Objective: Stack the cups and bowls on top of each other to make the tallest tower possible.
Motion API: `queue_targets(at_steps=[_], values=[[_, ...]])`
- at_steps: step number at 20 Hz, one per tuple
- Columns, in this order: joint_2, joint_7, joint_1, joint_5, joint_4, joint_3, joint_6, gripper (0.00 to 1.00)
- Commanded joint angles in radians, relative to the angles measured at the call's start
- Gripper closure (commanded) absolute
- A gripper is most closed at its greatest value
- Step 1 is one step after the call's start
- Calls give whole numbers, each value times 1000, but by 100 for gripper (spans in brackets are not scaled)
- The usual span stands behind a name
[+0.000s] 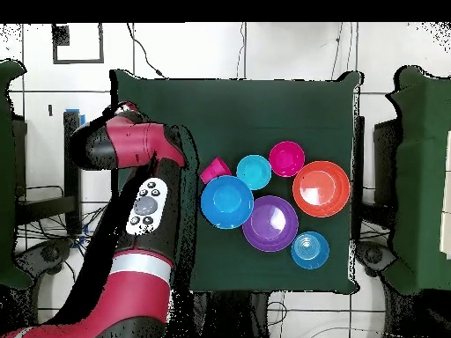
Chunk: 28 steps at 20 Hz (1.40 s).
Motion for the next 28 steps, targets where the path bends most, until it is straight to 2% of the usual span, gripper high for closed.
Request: queue_targets(at_steps=[1,15,18,23,28], values=[[39,60,5,9,-36,41,156,0],[76,44,9,-3,-88,36,176,0],[66,42,8,-6,-78,40,148,0],[59,32,-7,3,-73,91,74,0],[93,44,8,6,-109,77,91,0]])
